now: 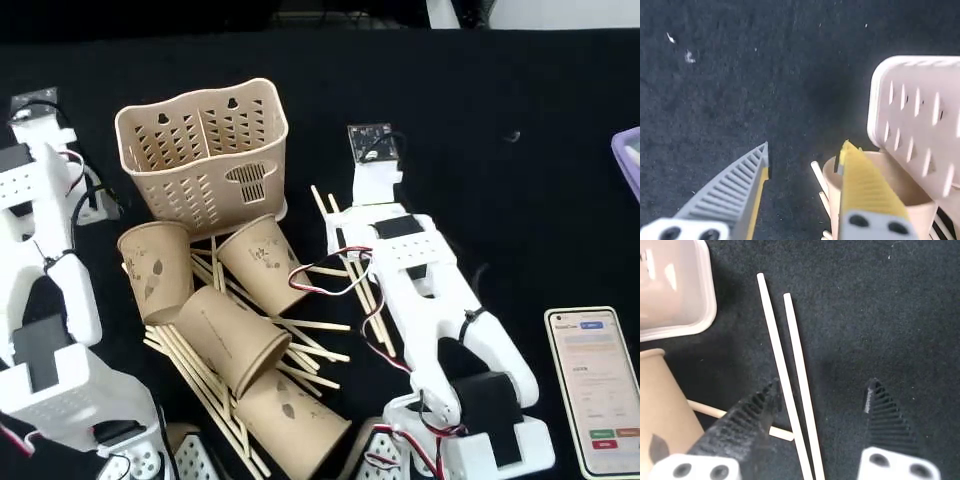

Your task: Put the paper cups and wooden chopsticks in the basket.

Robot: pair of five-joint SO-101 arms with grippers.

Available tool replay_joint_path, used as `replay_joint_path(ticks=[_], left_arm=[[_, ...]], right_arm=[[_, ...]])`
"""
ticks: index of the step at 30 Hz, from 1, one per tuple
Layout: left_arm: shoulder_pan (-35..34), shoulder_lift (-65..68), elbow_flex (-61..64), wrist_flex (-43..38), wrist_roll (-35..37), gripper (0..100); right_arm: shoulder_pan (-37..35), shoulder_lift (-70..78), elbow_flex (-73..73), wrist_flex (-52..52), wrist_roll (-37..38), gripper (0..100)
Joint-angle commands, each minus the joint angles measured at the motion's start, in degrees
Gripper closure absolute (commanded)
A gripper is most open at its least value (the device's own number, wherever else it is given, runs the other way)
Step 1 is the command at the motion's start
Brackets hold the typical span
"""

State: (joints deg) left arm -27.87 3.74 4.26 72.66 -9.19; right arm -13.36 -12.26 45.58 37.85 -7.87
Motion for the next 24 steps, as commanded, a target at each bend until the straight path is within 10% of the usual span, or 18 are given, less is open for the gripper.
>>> replay_joint_path(ticks=[1,24], left_arm=[[0.48,-1.05,2.68,-0.79,-1.14,77],[8.92,-49.58,38.29,0.44,-12.22,77]], right_arm=[[1.41,-3.12,-0.31,-0.70,0.53,72.6],[1.41,-3.12,-0.40,-0.70,0.53,72.6]])
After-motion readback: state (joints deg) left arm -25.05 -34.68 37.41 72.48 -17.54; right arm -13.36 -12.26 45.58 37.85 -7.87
